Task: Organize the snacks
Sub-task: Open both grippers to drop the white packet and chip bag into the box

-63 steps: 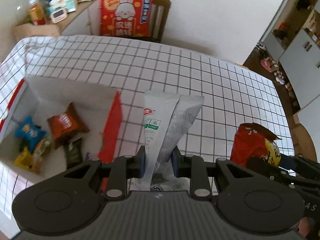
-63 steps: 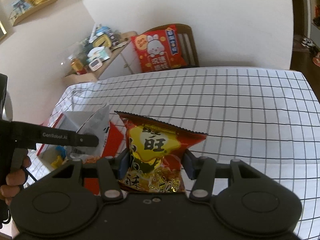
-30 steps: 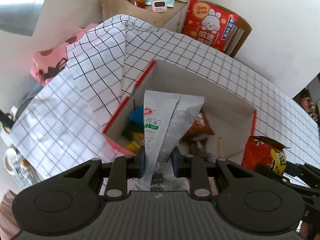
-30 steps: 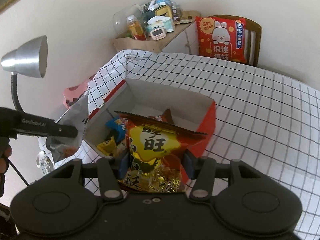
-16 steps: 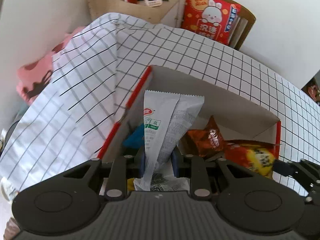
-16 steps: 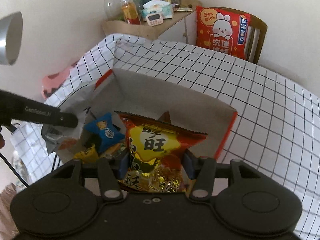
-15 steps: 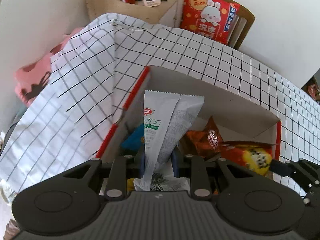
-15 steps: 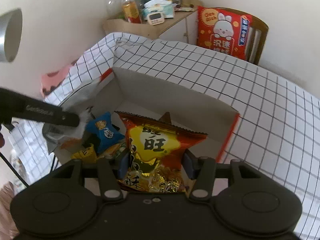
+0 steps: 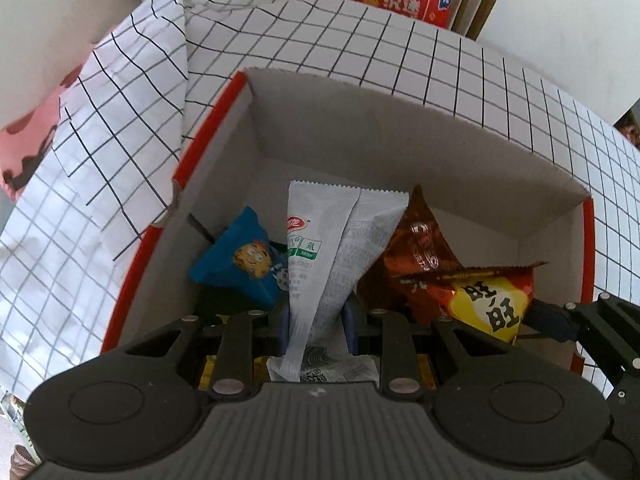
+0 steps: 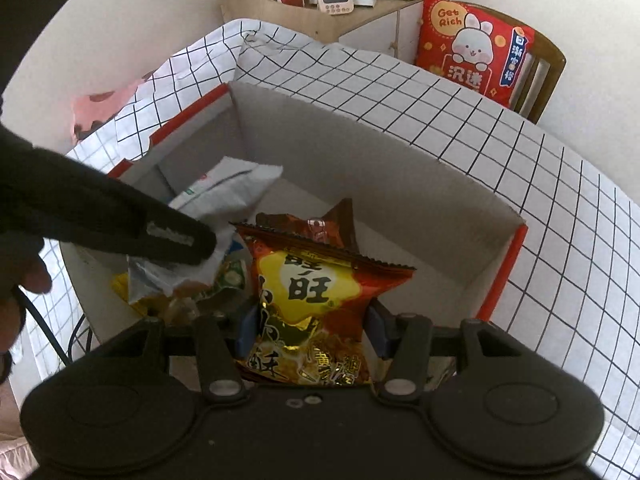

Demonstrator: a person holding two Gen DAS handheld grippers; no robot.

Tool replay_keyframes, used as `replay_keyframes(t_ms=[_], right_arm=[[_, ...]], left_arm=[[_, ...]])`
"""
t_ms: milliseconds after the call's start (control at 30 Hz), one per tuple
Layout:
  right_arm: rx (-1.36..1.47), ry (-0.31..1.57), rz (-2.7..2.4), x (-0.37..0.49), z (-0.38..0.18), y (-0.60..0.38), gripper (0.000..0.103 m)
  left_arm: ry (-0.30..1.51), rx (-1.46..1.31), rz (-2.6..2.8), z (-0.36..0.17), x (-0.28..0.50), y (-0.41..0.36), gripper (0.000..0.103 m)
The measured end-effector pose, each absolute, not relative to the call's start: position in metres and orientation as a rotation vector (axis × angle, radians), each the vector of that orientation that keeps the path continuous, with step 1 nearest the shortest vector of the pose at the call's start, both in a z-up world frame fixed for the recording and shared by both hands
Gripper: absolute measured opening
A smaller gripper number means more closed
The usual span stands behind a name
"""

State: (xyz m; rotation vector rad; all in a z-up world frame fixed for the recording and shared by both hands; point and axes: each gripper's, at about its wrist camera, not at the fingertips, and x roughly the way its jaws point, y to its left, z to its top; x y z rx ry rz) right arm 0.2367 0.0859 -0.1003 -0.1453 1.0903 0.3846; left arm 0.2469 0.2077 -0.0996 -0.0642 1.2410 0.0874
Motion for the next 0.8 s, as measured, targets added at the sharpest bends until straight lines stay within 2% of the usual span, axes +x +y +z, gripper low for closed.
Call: replay_keyframes(t_ms=[233,600,767,800], right_arm=[[-0.145,1.104,0.377,0.241,-0.105,0.087,0.057],[-0.138,1.078,0.384,0.234,-0.096,0.085,0.076],[-0.131,1.055,0.395,0.226,-0.083,0.081,0.078],[-0.128,1.051,0.398,0.225,-0.079,0.080,0.080]], left_arm=[[1.299,-0.069,0.085,-0.114,0.253,0.208,0.025],[1.342,-0.112,0.064,-0.122,0.255,0.211,0.026],[1.320,-0.152,0.051,-0.114,0.245,0.219,0.037],[1.314,-0.158,0.050,-0.113,0.242,0.220,0.050]])
